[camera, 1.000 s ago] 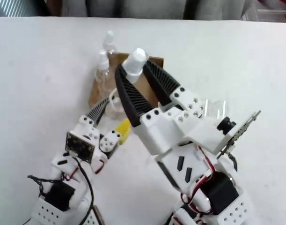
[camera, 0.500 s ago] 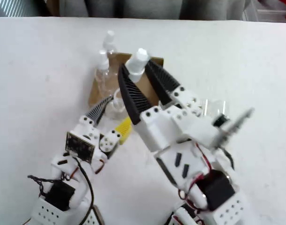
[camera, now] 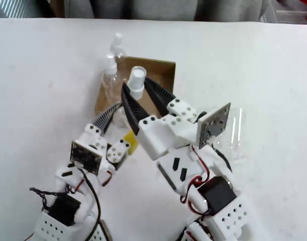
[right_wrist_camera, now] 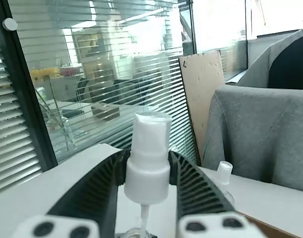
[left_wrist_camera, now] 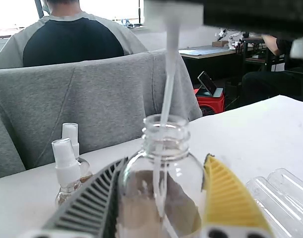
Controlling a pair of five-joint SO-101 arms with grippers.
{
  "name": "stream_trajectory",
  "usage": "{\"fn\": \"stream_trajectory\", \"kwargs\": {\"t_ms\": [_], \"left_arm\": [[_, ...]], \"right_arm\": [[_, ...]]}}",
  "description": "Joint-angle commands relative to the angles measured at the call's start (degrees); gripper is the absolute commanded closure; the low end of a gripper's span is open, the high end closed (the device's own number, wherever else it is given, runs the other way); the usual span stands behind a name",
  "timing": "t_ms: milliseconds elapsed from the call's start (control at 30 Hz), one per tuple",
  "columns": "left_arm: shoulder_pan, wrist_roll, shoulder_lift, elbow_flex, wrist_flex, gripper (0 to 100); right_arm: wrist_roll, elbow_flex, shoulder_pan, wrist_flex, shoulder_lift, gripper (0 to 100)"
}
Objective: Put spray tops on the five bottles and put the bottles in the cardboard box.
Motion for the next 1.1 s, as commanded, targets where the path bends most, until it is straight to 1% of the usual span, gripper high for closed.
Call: {"fn": "stream_trajectory", "kwargs": {"t_ms": [0,167,300,500,733,1067], "left_arm": [[0.40,-0.09,-1.10,-0.62,-2.02,97],[0.40,-0.09,-1.10,-0.62,-2.02,97],[0.40,-0.09,-1.10,-0.18,-2.02,97],[0.40,-0.18,-1.10,2.29,-6.42,97],[0.40,0.00,-1.10,2.20,-6.42,97],[0.40,0.00,-1.10,2.20,-6.42,97]], "right_arm": [[-0.26,0.88,0.31,-1.45,-0.57,98.3],[-0.35,3.34,0.13,-1.45,-0.57,98.3],[-0.35,4.57,-2.51,-1.45,-1.10,98.3],[0.09,9.58,-6.90,-1.45,-7.96,98.3],[0.18,14.42,-6.81,-1.01,-14.29,98.3],[0.26,15.47,-7.16,-1.19,-14.90,98.3]]}}
